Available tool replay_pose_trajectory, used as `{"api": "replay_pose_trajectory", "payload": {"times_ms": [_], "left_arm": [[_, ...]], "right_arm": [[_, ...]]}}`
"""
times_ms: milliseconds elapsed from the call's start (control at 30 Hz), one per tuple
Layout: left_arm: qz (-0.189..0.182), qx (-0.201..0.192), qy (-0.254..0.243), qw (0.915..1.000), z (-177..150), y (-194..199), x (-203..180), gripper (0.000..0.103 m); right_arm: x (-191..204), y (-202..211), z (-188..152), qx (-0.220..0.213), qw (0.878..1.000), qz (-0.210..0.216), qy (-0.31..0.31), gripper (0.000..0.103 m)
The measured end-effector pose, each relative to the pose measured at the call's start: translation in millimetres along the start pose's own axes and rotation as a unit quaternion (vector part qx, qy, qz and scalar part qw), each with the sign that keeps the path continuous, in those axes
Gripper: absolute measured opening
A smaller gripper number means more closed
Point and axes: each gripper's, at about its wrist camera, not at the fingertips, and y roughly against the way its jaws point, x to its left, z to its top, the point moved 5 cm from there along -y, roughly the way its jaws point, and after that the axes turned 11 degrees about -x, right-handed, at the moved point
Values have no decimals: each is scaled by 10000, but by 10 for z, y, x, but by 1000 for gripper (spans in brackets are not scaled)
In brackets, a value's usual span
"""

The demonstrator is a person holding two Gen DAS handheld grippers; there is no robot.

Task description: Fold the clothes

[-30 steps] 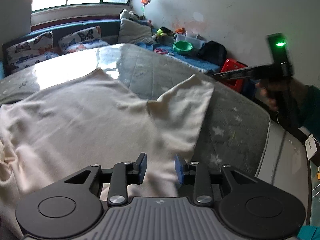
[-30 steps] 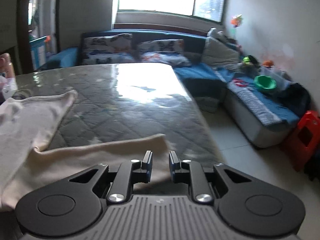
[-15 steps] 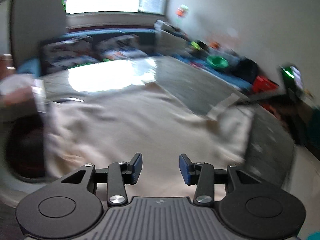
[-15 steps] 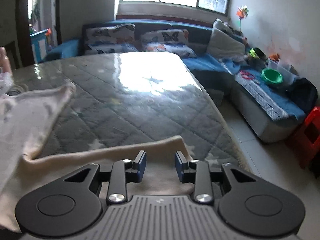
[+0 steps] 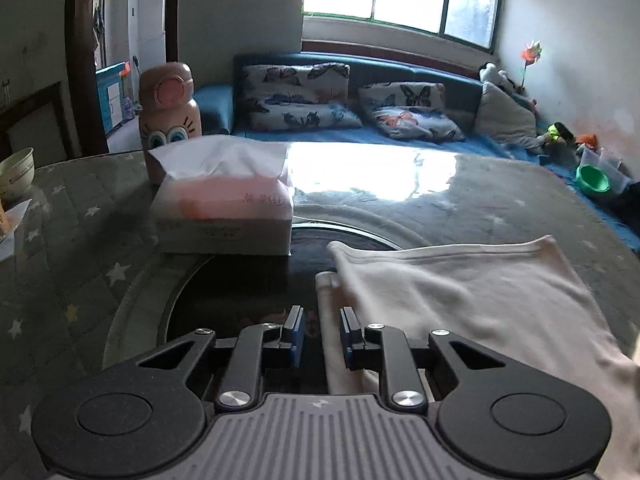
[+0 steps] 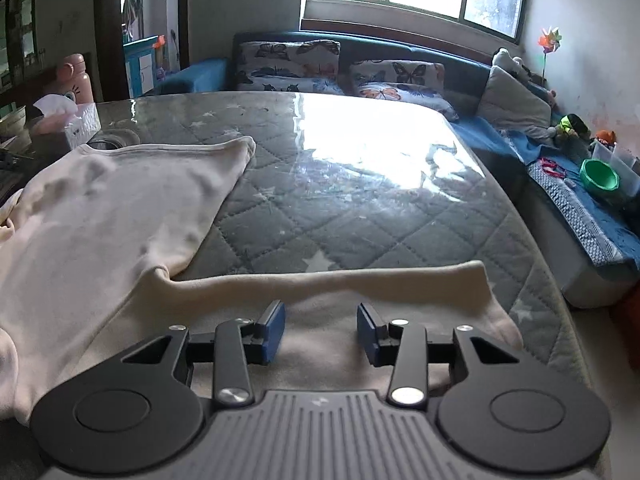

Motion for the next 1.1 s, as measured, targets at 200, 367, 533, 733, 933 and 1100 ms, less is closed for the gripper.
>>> {"api": "replay_pose_trajectory", "payload": {"times_ms": [200, 367, 533, 733, 933, 1100], "left_arm": [[-156, 134, 145, 9997, -38, -183, -53, 22], [-164, 266, -20, 9995, -99, -320, -122, 22], [-148, 217, -225, 9994, -112, -374, -195, 8], [430, 25, -486, 9979, -120, -327, -111, 0], [1169, -273, -203, 9926, -84, -25, 362, 0], [1703, -438, 136, 9843, -106, 289, 833, 0]], "right_arm": [[-21, -8, -26, 29, 10000, -22, -66, 47], [-42, -13, -47, 16, 9999, -42, -144, 52], [-64, -23, -44, 38, 9998, -62, -178, 55], [-65, -23, -45, 35, 9998, -100, -175, 56], [-52, -28, -42, 25, 9998, -133, -141, 56], [-54, -24, -53, -2, 9997, -148, -179, 57]]}}
